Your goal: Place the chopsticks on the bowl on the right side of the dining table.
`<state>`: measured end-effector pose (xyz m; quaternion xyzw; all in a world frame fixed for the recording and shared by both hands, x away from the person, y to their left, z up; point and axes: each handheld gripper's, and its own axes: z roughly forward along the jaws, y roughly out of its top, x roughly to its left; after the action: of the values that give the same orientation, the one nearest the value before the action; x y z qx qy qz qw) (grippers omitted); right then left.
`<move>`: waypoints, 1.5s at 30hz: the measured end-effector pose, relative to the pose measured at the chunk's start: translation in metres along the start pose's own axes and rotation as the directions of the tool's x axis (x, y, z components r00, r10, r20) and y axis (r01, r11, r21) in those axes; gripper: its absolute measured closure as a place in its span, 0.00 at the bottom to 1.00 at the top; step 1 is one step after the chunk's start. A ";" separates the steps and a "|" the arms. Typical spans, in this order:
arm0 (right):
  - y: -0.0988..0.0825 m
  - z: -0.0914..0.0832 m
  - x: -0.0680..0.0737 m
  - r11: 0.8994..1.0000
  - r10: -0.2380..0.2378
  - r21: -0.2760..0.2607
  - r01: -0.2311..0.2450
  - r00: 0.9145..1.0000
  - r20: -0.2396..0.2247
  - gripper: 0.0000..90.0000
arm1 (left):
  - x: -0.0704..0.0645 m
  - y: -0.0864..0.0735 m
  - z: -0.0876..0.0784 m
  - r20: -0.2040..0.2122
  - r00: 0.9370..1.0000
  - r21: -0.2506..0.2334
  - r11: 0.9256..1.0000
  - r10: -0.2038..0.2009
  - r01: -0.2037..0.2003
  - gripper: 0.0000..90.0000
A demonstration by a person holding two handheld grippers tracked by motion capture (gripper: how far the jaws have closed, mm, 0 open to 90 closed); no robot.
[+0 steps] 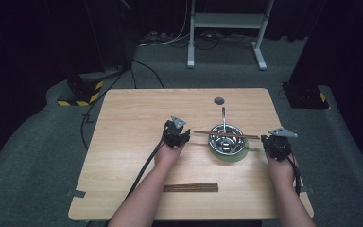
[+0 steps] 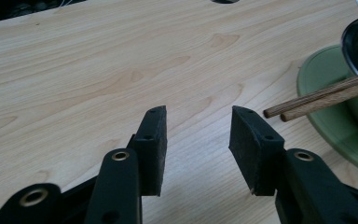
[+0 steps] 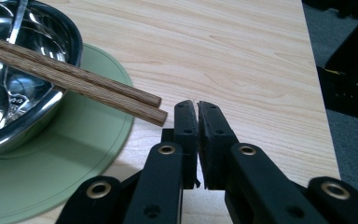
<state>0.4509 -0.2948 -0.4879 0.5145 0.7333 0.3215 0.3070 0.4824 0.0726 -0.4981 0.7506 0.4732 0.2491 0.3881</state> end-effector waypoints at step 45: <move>0.002 0.004 0.003 0.998 -0.069 0.012 0.070 0.997 -0.015 0.95 | -0.001 0.004 0.007 0.008 1.000 -0.006 1.000 0.021 -0.021 0.63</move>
<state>0.4536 -0.2904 -0.4891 0.4882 0.7548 0.3099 0.3096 0.4890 0.0683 -0.4988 0.7553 0.4631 0.2515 0.3897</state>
